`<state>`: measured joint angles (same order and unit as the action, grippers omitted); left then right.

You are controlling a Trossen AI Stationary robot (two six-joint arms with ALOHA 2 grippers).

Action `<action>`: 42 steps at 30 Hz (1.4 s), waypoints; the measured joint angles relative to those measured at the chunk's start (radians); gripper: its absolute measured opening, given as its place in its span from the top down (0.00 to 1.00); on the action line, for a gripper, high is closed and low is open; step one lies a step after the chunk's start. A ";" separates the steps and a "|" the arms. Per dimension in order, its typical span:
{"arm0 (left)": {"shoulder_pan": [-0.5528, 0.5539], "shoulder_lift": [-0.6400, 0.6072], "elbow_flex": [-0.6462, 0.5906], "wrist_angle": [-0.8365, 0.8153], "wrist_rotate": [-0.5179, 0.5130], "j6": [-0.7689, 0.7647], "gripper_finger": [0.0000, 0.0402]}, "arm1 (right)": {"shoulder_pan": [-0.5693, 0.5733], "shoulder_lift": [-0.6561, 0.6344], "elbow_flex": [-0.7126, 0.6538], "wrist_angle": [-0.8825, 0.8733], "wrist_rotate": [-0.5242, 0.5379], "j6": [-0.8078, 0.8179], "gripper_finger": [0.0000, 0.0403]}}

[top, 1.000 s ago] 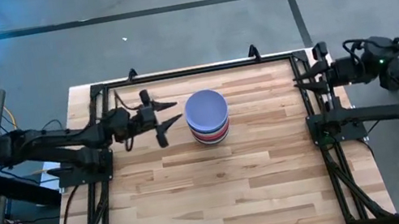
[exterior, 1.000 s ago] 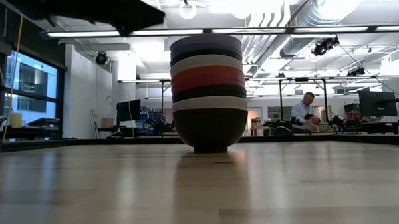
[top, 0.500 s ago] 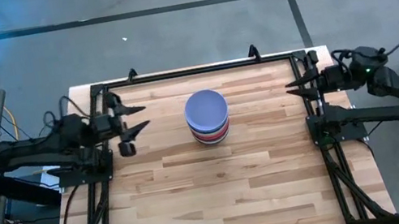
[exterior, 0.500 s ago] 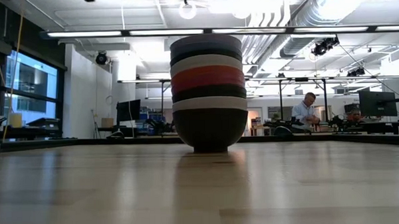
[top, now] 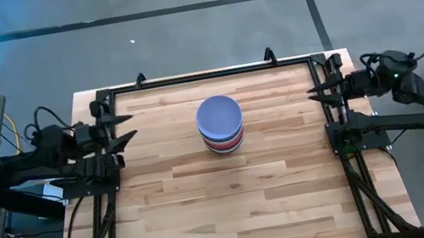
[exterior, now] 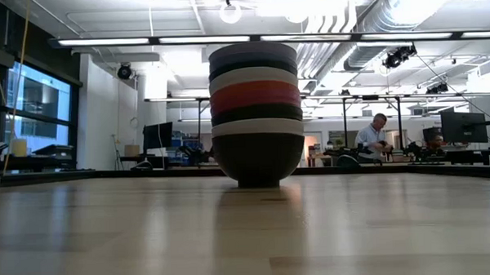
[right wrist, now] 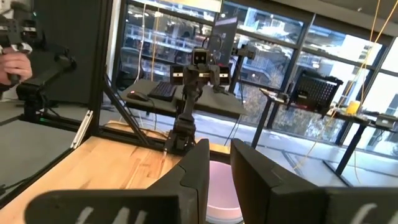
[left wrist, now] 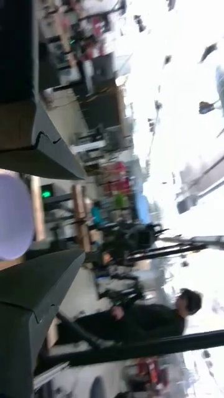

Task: Nest bowls inside each other
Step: Return to Home Position

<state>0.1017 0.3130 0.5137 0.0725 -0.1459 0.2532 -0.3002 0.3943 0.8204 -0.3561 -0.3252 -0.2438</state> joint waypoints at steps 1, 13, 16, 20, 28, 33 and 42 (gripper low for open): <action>0.000 -0.015 -0.022 0.036 -0.005 0.008 0.54 | 0.000 -0.006 0.000 0.000 0.000 0.001 0.85; 0.000 -0.311 -0.373 0.361 -0.117 0.008 0.54 | 0.000 -0.042 0.000 -0.004 0.000 0.044 0.85; 0.000 -0.309 -0.422 0.417 -0.130 -0.014 0.54 | 0.000 -0.042 0.000 -0.004 0.000 0.044 0.85; 0.000 -0.299 -0.448 0.461 -0.130 -0.041 0.54 | 0.000 -0.042 0.000 -0.005 0.000 0.044 0.85; 0.000 -0.300 -0.504 0.478 -0.122 -0.125 0.54 | 0.000 -0.042 -0.084 0.076 0.000 0.045 0.85; 0.000 -0.301 -0.502 0.471 -0.086 -0.172 0.54 | 0.000 -0.042 -0.130 0.115 0.032 0.045 0.85; 0.000 -0.300 -0.502 0.199 -0.009 -0.228 0.54 | 0.000 -0.042 -0.149 0.154 -0.025 0.065 0.85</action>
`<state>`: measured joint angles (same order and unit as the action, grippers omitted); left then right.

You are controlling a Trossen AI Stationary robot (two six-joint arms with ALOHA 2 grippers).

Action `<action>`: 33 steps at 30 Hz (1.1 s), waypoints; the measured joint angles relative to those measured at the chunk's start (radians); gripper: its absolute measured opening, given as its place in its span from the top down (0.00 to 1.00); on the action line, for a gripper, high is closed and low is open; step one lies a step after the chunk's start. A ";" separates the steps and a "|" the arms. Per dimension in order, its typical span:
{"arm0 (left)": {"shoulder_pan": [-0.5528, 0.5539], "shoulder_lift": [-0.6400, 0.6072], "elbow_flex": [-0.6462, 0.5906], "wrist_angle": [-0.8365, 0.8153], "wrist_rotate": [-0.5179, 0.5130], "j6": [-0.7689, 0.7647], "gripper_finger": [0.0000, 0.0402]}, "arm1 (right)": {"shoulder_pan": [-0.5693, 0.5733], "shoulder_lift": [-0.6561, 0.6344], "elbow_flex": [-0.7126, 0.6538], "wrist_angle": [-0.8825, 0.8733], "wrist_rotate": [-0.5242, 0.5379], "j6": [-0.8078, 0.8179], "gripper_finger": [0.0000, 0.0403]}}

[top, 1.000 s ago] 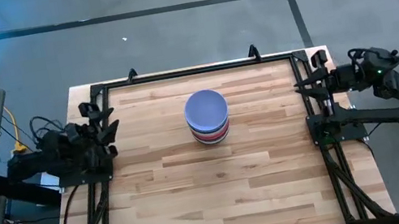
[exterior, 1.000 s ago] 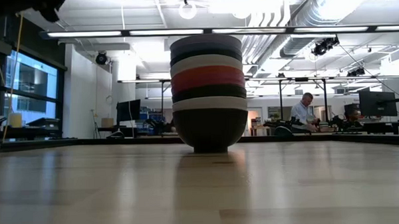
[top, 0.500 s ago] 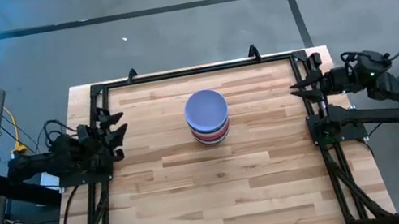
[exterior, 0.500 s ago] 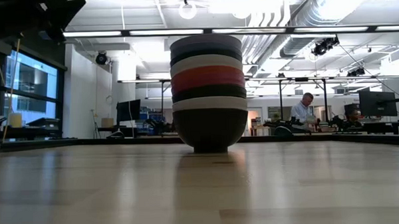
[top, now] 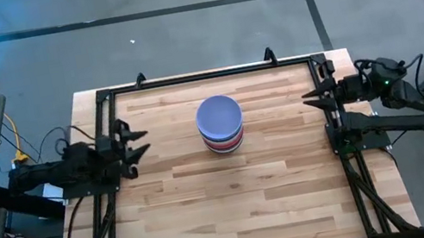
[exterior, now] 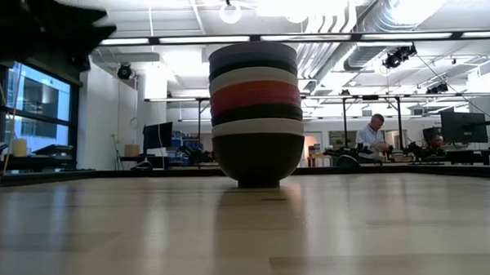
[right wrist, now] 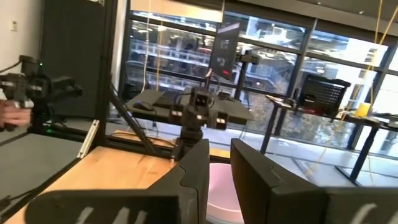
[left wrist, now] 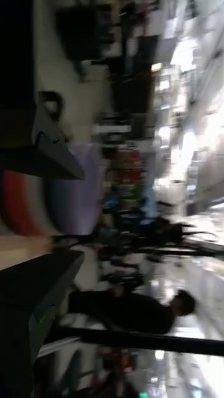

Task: Nest bowls inside each other
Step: Return to Home Position

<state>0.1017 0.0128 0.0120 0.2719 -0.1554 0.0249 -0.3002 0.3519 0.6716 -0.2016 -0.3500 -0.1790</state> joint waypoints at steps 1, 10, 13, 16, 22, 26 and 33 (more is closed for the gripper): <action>0.000 0.000 0.000 -0.034 0.007 -0.012 0.54 | 0.000 0.000 0.000 0.000 -0.001 0.004 0.85; 0.000 0.000 0.000 -0.125 0.158 -0.013 0.54 | 0.000 0.000 0.000 -0.001 -0.002 0.023 0.85; 0.000 0.000 0.000 -0.178 0.174 -0.007 0.54 | 0.000 0.000 0.000 -0.001 -0.002 0.026 0.85; 0.000 0.000 0.000 -0.210 0.169 -0.007 0.54 | 0.000 0.000 0.000 -0.002 -0.002 0.025 0.85; 0.000 0.007 0.000 -0.260 0.170 -0.006 0.54 | 0.000 0.000 0.000 -0.002 -0.019 0.025 0.85; 0.000 0.025 0.000 -0.260 0.171 -0.003 0.54 | 0.000 0.000 0.000 -0.004 -0.050 0.024 0.85; 0.000 0.059 0.000 -0.252 0.222 -0.015 0.54 | 0.000 0.000 0.000 -0.052 -0.060 0.023 0.85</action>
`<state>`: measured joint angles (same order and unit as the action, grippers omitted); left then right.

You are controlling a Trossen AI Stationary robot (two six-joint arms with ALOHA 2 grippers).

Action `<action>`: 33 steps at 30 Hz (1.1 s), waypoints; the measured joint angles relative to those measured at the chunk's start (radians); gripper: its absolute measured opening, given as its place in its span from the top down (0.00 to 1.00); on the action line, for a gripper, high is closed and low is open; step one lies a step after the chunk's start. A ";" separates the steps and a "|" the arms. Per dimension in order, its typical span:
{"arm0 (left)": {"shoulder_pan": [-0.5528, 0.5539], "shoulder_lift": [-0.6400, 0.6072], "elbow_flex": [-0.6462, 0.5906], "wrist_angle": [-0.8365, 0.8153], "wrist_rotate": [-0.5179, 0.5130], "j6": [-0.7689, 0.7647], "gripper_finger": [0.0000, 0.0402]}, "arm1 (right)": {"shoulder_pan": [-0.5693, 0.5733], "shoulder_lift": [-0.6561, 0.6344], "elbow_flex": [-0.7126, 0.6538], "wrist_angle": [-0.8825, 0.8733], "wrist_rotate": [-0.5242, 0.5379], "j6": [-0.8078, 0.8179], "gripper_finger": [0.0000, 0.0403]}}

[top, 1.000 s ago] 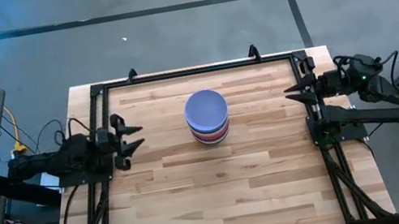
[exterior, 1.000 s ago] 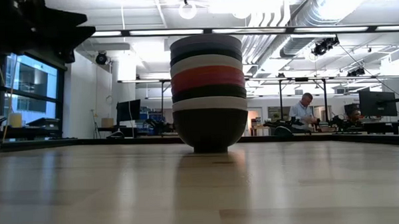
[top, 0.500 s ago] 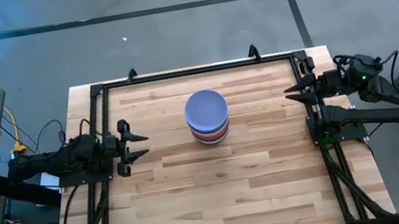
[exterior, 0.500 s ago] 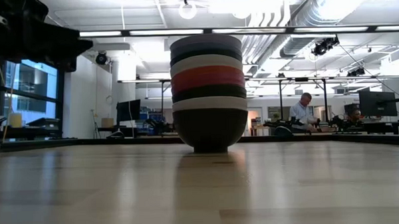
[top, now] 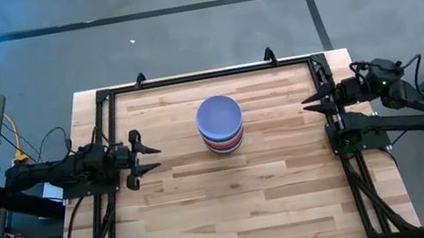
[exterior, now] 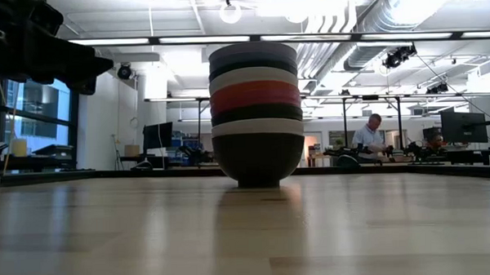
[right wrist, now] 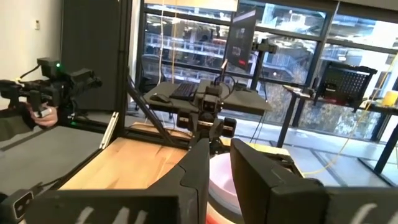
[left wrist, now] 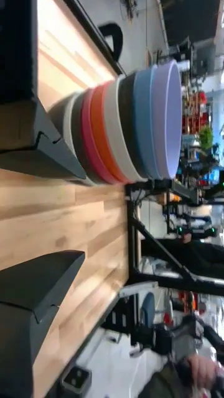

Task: Nest bowls inside each other
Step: Return to Home Position

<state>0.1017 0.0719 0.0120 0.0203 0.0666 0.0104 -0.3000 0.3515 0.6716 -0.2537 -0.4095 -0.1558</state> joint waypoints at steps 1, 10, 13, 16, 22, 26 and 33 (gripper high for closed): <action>0.000 0.000 0.000 0.005 0.012 -0.004 0.54 | 0.000 0.000 0.000 -0.001 0.000 0.002 0.85; 0.000 0.000 0.000 0.030 0.159 -0.007 0.54 | 0.000 0.000 0.000 -0.005 0.000 0.020 0.85; 0.000 0.000 0.000 0.031 0.174 -0.008 0.54 | 0.000 0.000 0.000 -0.006 -0.015 0.025 0.85; 0.001 0.000 0.000 0.031 0.171 -0.011 0.54 | 0.000 0.000 0.000 -0.036 -0.079 0.024 0.85; 0.001 0.000 0.000 0.031 0.130 -0.009 0.54 | -0.001 -0.018 0.000 -0.213 -0.006 0.069 0.85; 0.001 0.000 0.000 0.038 0.130 -0.008 0.54 | 0.000 -0.025 0.000 -0.187 0.023 0.069 0.85; 0.001 0.000 0.000 0.046 0.127 -0.008 0.54 | 0.000 -0.042 -0.105 0.087 -0.080 0.045 0.85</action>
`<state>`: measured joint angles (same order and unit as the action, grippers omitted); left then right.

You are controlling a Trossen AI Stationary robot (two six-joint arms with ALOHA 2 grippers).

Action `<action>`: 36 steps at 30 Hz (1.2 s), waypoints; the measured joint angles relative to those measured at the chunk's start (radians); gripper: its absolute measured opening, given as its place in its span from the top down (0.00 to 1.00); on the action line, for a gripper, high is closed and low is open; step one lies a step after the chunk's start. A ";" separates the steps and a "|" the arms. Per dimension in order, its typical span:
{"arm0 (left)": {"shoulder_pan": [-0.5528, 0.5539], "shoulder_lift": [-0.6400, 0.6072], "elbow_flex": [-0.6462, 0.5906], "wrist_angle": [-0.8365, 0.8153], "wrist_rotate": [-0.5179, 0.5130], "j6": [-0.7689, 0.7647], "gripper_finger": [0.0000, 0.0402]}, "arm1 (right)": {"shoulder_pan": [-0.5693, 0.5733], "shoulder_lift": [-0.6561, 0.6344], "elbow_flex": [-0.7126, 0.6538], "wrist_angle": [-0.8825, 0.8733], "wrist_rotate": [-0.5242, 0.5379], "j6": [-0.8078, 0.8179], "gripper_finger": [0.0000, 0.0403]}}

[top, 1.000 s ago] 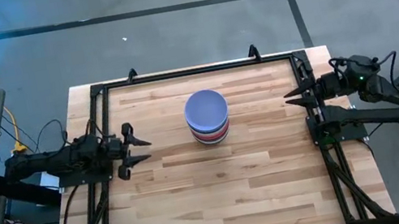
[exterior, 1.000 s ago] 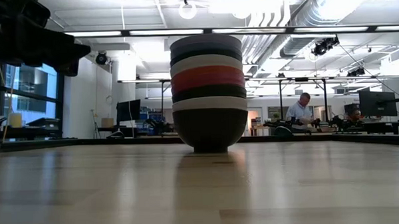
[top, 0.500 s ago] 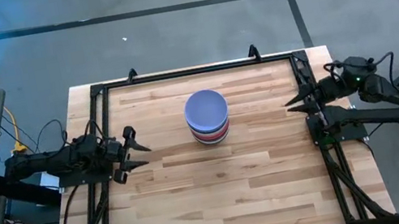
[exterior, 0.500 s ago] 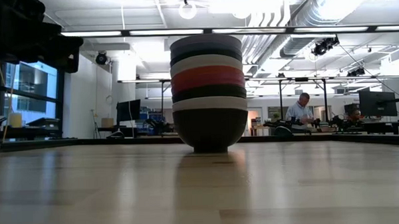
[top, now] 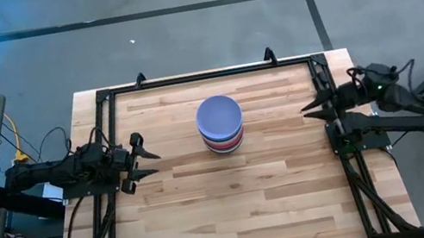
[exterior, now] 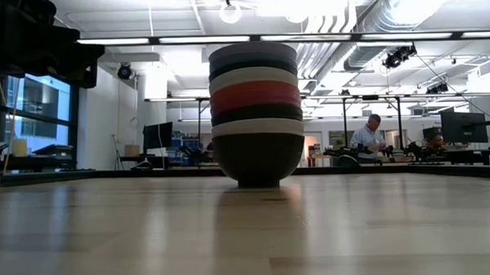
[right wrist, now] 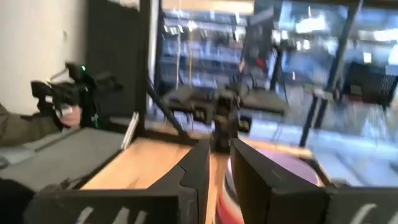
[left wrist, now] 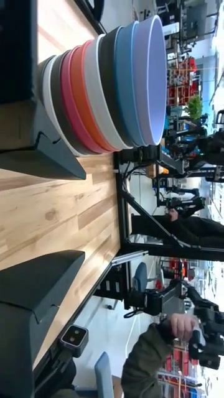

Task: Nest bowls inside each other
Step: Return to Home Position

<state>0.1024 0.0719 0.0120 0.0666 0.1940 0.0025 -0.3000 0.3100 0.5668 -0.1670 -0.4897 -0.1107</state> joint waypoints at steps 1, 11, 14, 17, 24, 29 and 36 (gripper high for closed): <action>0.000 0.000 0.000 0.000 0.000 0.000 0.54 | 0.000 -0.007 -0.043 0.073 -0.002 0.006 0.85; 0.000 0.000 0.000 -0.001 0.000 -0.010 0.54 | 0.000 -0.049 -0.457 0.860 0.097 0.139 0.85; 0.000 0.000 0.000 -0.001 0.000 -0.010 0.54 | 0.000 -0.049 -0.554 1.061 0.129 0.179 0.85; 0.000 0.000 0.000 -0.002 0.001 -0.008 0.54 | 0.003 -0.049 -0.548 1.050 0.134 0.198 0.85; 0.000 0.000 0.000 -0.002 0.001 -0.008 0.54 | 0.033 -0.045 -0.551 1.027 0.140 0.171 0.85; 0.000 0.000 0.000 -0.002 0.001 -0.008 0.54 | 0.048 -0.042 -0.551 0.982 0.140 0.185 0.85; 0.000 0.000 0.000 -0.002 0.001 -0.009 0.54 | 0.113 -0.041 -0.551 0.917 0.152 0.219 0.85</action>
<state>0.1028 0.0719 0.0120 0.0647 0.1947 -0.0063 -0.1874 0.2687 0.0154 0.7497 -0.3381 0.1081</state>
